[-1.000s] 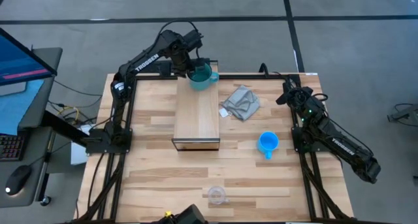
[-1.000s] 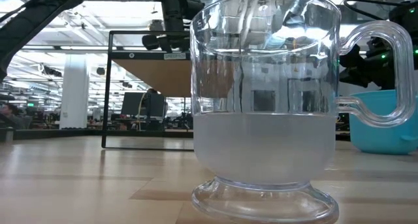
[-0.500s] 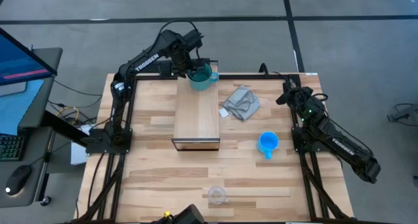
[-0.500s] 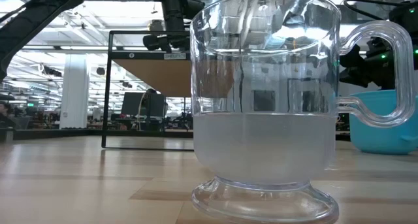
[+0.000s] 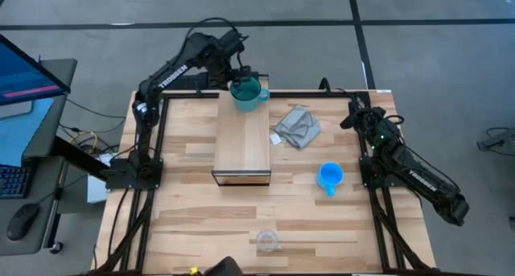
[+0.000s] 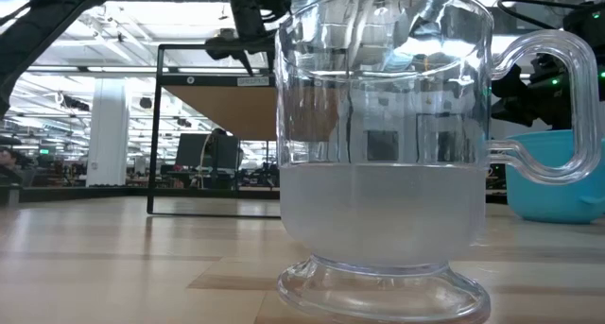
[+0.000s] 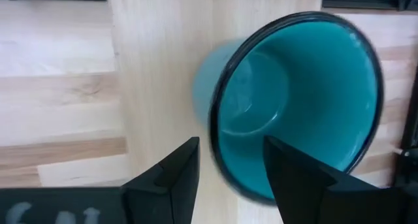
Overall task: Stack small to large cups/mugs on shelf
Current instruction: Put the blue mug on the shelf
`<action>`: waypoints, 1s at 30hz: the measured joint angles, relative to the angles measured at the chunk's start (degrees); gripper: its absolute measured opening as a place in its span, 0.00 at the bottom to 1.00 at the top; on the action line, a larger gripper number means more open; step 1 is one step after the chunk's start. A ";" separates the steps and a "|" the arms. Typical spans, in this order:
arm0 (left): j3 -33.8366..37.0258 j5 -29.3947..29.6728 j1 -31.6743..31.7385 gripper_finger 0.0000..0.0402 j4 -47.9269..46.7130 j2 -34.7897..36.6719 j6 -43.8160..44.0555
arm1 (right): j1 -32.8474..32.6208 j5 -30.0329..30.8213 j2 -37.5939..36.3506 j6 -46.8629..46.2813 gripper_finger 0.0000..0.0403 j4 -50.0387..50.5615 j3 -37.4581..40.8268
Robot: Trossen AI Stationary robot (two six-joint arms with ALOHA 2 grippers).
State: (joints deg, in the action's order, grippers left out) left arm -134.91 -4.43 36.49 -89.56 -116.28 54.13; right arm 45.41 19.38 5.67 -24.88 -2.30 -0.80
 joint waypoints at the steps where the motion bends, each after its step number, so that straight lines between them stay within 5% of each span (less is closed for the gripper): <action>1: 0.00 0.18 0.05 0.39 -0.35 0.39 -0.24 | 0.00 0.00 0.00 0.00 0.08 0.00 0.00; 11: -0.02 4.76 1.24 0.39 -0.43 9.75 -8.75 | 0.00 -2.02 0.00 -0.08 0.08 0.10 0.00; 15: -0.09 13.14 -1.51 0.39 -0.20 15.58 -16.38 | -0.01 -5.64 -0.02 -0.11 0.08 0.23 0.04; 20: -0.09 30.51 -8.98 0.39 2.34 21.50 -20.92 | 0.00 -5.62 -0.02 -0.13 0.08 0.28 0.04; 30: 5.72 44.53 -24.62 0.39 4.22 27.89 -27.21 | 0.00 -6.01 -0.02 -5.60 0.08 0.14 0.04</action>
State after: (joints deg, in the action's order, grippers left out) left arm -129.19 40.10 11.87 -85.34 -88.40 26.92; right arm 45.41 13.37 5.65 -30.49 -2.16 -0.75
